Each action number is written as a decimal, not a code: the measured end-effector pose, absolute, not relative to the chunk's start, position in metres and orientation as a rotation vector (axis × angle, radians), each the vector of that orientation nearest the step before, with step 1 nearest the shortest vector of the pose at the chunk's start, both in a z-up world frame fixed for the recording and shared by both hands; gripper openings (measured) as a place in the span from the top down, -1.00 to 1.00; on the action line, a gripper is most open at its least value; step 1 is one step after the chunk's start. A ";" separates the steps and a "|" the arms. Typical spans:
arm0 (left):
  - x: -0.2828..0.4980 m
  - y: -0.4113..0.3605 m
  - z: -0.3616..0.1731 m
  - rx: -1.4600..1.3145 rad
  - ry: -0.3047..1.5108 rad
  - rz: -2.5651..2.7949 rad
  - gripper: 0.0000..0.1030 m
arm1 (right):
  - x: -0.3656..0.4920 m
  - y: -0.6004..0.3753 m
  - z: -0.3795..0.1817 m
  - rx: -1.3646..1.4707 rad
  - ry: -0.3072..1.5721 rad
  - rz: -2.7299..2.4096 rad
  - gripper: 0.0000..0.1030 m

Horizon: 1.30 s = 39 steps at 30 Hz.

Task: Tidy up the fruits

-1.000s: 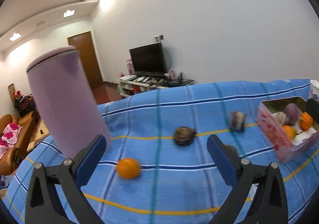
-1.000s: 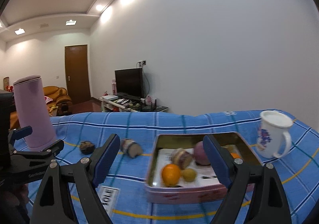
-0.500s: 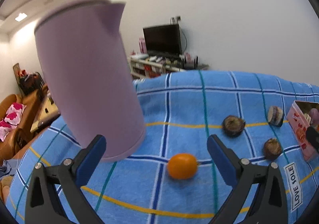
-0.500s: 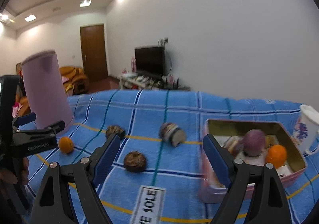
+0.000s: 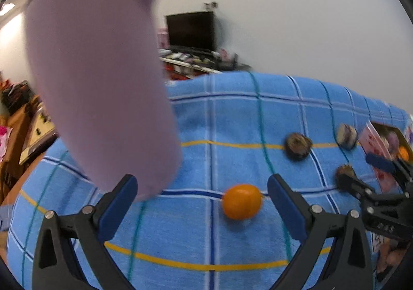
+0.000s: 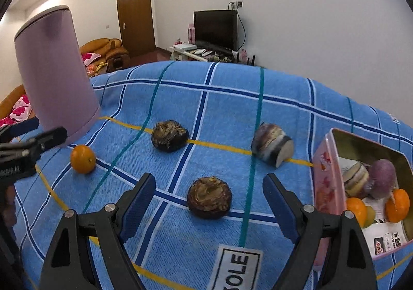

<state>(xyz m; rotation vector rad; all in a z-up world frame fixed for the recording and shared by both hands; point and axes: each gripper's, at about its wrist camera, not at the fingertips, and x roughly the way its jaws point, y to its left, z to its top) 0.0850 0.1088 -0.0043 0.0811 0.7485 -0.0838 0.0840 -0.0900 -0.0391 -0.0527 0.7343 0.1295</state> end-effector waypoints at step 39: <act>0.068 0.086 -0.009 0.078 0.623 -0.129 0.17 | 0.053 -0.116 -0.025 0.048 0.603 0.169 0.18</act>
